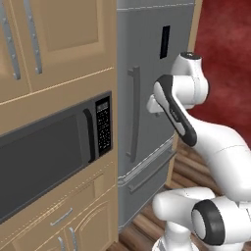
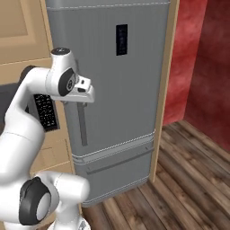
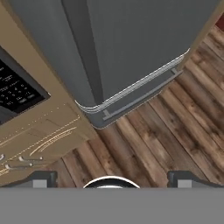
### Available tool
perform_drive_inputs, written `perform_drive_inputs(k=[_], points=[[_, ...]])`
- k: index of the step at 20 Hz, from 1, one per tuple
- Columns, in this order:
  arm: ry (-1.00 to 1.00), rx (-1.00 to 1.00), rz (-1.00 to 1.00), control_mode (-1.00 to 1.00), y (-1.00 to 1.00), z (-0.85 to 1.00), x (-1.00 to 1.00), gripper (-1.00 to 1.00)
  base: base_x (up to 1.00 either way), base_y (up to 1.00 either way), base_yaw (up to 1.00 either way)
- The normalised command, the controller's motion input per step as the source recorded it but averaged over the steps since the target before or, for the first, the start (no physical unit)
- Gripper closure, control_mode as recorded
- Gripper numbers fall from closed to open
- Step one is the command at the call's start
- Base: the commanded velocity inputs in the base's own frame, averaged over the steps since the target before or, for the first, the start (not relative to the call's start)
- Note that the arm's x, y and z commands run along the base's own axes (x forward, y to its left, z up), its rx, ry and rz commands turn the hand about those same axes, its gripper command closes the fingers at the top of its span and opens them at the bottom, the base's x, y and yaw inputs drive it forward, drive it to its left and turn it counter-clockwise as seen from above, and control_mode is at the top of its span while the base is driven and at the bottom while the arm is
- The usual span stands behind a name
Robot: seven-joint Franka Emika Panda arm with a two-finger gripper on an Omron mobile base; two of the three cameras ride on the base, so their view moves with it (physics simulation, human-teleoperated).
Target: There is a bowl on the dining counter. Grab a lemon wedge from the fridge and place it in the bowl. Then get the liquor bottle and glass cup from the cabinet and place them next to the bowl.
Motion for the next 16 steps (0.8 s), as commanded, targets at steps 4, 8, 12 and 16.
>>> perform_drive_inputs(k=[4,8,12,16], points=[[-0.17,-0.01,0.07,-1.0,0.0,-0.37,0.35,-1.0,0.0,0.0,0.0],[-0.39,0.0,0.33,-1.0,0.05,-0.32,0.04,-1.0,0.0,0.0,0.0],[-0.35,0.0,0.38,-1.0,0.31,-0.35,0.0,-1.0,0.0,0.0,0.0],[-0.19,0.03,0.35,-1.0,0.34,-0.13,0.06,-1.0,0.0,0.0,0.0]])
